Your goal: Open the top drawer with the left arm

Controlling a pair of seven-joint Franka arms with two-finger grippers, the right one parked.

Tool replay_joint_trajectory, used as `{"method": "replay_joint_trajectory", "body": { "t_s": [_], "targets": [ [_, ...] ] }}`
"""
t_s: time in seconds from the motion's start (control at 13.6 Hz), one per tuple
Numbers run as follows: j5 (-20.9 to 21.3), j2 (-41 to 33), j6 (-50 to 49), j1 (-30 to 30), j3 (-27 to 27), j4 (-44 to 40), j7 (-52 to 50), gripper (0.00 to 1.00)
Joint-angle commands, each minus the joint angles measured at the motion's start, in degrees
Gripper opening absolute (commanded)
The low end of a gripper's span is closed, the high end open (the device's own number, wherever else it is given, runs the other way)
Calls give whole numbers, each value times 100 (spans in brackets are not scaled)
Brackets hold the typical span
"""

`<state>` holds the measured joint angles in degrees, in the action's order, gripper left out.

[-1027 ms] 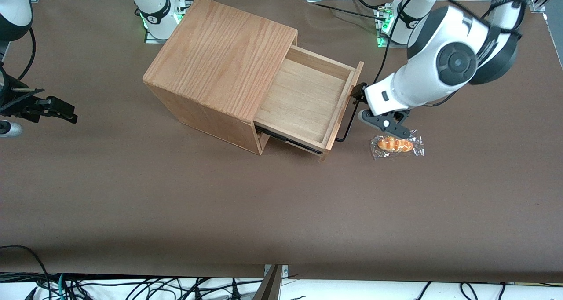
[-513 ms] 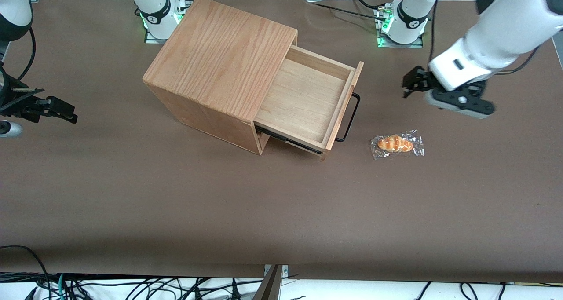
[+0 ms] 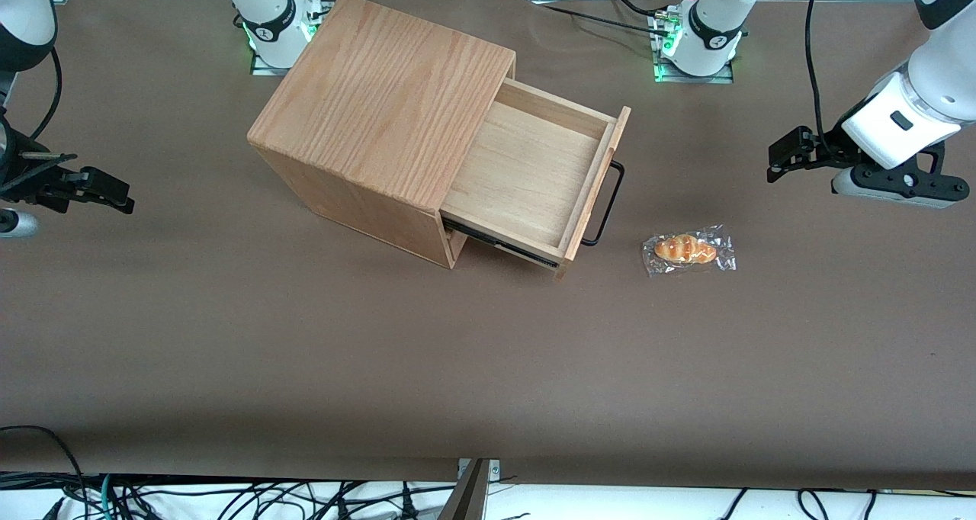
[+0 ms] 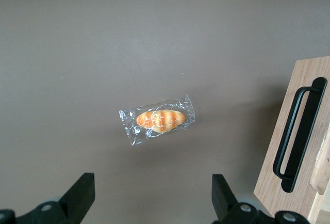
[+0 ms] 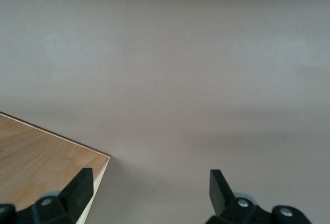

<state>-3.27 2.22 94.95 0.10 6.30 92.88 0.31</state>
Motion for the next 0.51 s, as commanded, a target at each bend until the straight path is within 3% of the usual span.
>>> {"method": "replay_joint_trajectory", "body": {
  "t_s": [0.0, 0.44],
  "targets": [
    [229, 33, -64, -19, -93, -261, 4, 100],
    [353, -11, -249, -19, -138, -262, -5, 100]
  ]
}}
